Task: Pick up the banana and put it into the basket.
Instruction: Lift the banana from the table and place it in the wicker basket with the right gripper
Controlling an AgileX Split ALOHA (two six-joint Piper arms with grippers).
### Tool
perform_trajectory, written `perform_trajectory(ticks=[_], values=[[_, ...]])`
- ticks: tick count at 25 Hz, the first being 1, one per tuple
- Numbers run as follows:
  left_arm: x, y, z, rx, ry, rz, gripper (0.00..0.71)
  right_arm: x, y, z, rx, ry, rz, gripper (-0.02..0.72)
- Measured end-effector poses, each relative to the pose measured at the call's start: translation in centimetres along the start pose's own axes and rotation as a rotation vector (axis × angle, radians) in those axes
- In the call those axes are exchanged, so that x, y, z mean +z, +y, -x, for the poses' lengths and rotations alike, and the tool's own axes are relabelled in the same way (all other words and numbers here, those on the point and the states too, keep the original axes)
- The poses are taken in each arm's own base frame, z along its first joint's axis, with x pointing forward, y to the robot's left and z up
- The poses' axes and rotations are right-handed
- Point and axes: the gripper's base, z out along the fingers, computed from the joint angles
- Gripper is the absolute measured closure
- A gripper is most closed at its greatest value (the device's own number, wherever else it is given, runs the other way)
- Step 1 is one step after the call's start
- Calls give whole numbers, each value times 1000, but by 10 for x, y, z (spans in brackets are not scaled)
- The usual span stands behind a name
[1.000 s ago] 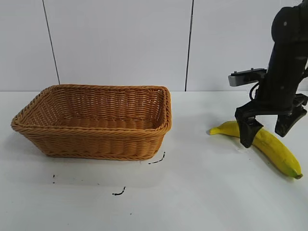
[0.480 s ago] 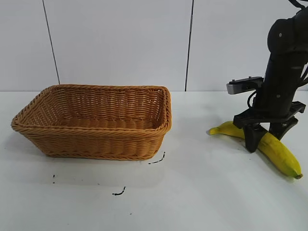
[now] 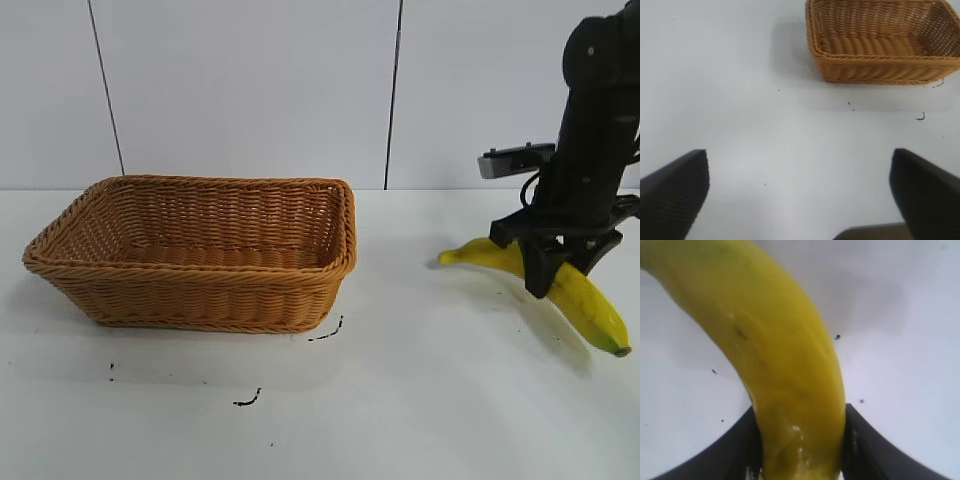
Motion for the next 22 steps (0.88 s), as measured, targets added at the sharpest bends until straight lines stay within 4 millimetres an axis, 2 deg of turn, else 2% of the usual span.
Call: perform_trajectory(ticks=[6, 14, 18, 22], values=[[0, 0, 0, 0, 0, 0, 15, -32, -4, 16, -49, -98, -22, 389], [0, 0, 0, 0, 0, 0, 15, -42, 1, 31, -123, -160, -26, 389], [0, 0, 0, 0, 0, 0, 15, -42, 30, 44, -193, -183, -19, 389], [0, 0, 0, 0, 0, 0, 15, -44, 74, 50, -293, -199, 0, 389]])
